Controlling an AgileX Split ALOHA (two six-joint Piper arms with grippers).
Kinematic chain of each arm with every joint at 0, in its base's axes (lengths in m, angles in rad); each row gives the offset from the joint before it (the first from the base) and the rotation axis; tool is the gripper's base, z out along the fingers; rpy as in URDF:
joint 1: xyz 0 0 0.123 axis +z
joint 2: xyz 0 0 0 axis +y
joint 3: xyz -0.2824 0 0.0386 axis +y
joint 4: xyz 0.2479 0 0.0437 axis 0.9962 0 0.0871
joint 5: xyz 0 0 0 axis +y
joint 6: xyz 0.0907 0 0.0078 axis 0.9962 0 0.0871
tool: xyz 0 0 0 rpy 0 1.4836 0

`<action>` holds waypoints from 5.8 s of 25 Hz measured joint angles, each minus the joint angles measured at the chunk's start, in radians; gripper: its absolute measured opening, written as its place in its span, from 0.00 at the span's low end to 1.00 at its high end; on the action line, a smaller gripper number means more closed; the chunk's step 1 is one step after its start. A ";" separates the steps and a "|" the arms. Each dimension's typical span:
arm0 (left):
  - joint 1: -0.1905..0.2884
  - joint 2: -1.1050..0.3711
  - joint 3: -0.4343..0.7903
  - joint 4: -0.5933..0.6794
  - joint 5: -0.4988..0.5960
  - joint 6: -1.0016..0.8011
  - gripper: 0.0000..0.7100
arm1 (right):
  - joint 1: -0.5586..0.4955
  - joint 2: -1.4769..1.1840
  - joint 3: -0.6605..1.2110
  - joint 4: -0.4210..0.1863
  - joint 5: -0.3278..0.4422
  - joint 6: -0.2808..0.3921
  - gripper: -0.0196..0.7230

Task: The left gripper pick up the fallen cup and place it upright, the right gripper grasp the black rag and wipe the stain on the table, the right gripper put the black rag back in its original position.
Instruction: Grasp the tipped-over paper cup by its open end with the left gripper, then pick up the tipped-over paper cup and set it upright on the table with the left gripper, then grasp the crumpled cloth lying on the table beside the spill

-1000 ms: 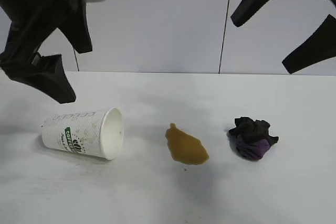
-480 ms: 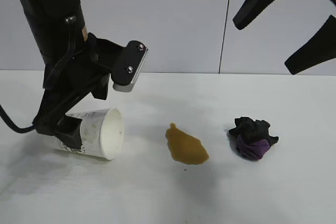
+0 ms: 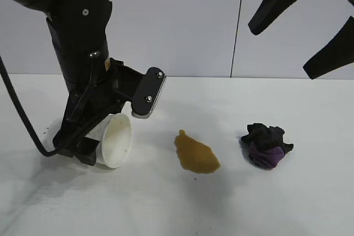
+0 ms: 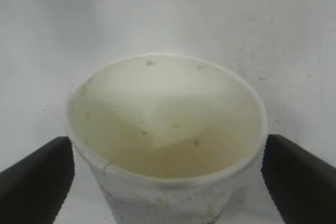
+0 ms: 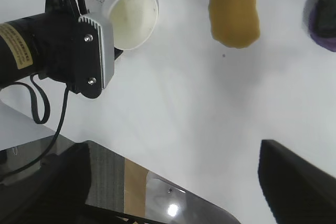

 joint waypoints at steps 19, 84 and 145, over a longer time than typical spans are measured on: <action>0.000 0.046 -0.001 0.012 -0.070 -0.077 0.80 | 0.000 0.000 0.000 -0.027 -0.008 0.000 0.84; 0.752 -0.032 0.356 -2.040 0.232 1.638 0.79 | 0.000 0.000 0.000 -0.029 -0.071 0.000 0.84; 1.121 -0.921 0.357 -0.954 -0.411 -0.499 0.98 | 0.000 0.000 0.000 -0.028 -0.123 0.000 0.84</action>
